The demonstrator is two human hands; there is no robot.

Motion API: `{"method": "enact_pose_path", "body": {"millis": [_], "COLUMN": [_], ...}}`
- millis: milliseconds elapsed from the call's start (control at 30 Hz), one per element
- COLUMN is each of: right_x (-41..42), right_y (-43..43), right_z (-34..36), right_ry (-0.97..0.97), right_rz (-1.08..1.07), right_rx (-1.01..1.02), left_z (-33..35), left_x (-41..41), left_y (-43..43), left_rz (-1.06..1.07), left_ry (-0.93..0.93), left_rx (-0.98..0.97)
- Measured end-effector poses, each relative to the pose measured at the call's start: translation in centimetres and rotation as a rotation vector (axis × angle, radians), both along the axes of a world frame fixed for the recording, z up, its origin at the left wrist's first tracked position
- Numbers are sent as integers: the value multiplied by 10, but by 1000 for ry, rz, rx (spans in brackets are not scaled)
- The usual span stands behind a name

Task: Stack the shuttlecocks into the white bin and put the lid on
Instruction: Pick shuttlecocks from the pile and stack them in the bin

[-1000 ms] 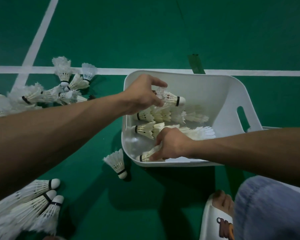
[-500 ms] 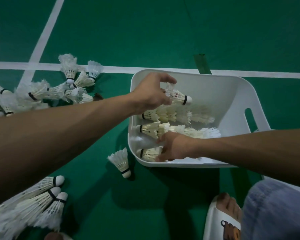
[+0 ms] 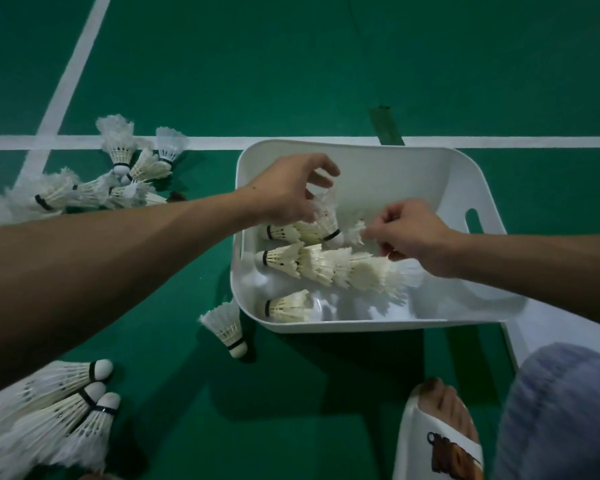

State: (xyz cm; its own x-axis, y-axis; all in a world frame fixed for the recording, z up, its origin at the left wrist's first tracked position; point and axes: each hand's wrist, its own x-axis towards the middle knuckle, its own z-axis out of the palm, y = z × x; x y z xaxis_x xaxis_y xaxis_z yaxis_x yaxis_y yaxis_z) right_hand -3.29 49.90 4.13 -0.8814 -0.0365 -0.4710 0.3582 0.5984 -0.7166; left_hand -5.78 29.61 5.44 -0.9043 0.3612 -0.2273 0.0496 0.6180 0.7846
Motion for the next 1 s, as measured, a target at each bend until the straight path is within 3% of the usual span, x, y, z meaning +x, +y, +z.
{"method": "enact_pose_path", "body": {"millis": [67, 200, 300, 400, 600, 867, 1000], "right_x": [-5, -9, -10, -8, -5, 15, 22], "right_y": [3, -8, -15, -14, -8, -6, -15], "right_z": [2, 14, 14, 14, 9, 4, -3], "right_ry": [6, 85, 87, 38, -45, -46, -119], "right_rz": [-38, 266, 353, 342, 342, 471, 420], "right_rx": [-58, -103, -119, -148, 25, 180, 136], "left_z": [2, 4, 2, -2, -10, -11, -10], "left_x": [0, 5, 7, 8, 4, 1, 2], "left_y": [3, 13, 18, 19, 22, 6, 4], "left_rz": [-91, -317, -378, -357, -218, -210, -218], "left_ry": [-45, -46, -39, -38, 134, 62, 45], "left_rx": [-39, -74, -81, -57, -166, -298, -295]}}
